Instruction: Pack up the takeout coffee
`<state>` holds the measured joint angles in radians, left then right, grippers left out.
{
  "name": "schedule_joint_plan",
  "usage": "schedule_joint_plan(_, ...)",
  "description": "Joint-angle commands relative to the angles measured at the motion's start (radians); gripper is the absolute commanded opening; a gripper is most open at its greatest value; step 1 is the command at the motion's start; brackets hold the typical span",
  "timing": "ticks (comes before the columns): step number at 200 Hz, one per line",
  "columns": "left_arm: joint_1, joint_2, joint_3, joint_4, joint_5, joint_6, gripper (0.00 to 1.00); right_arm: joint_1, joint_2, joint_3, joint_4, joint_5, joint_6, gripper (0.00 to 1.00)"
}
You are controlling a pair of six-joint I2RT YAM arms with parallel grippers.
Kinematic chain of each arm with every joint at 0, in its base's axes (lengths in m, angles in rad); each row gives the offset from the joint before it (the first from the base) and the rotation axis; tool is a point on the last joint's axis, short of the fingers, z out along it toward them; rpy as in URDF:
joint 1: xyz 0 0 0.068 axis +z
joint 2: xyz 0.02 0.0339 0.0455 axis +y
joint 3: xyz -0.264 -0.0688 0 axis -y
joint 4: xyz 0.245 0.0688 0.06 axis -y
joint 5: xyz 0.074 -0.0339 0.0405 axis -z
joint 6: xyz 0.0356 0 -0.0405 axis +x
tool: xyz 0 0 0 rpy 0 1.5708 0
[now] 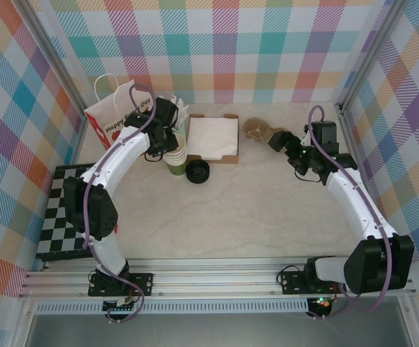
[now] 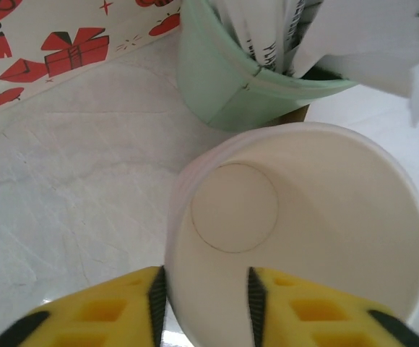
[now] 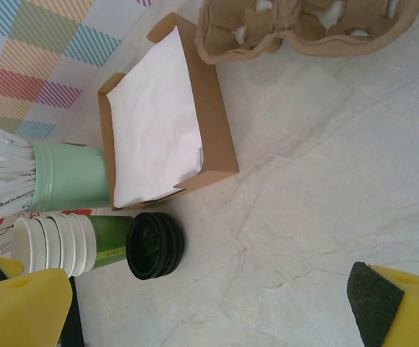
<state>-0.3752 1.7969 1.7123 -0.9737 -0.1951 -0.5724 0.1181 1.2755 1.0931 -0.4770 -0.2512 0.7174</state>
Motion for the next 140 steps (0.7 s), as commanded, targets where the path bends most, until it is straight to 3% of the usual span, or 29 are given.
schedule_joint_plan(1,0.007,0.001,0.038,-0.031,-0.003,0.02,0.26,0.004,-0.017,0.023,-0.034,0.003,-0.025,1.0)
schedule_joint_plan(53,0.007,0.014,0.046,-0.055,0.006,0.032,0.03,0.005,-0.031,0.013,-0.04,0.016,-0.031,1.0)
schedule_joint_plan(140,0.027,-0.038,0.073,0.011,0.06,0.042,0.0,0.006,-0.031,0.021,-0.04,0.004,-0.061,1.0)
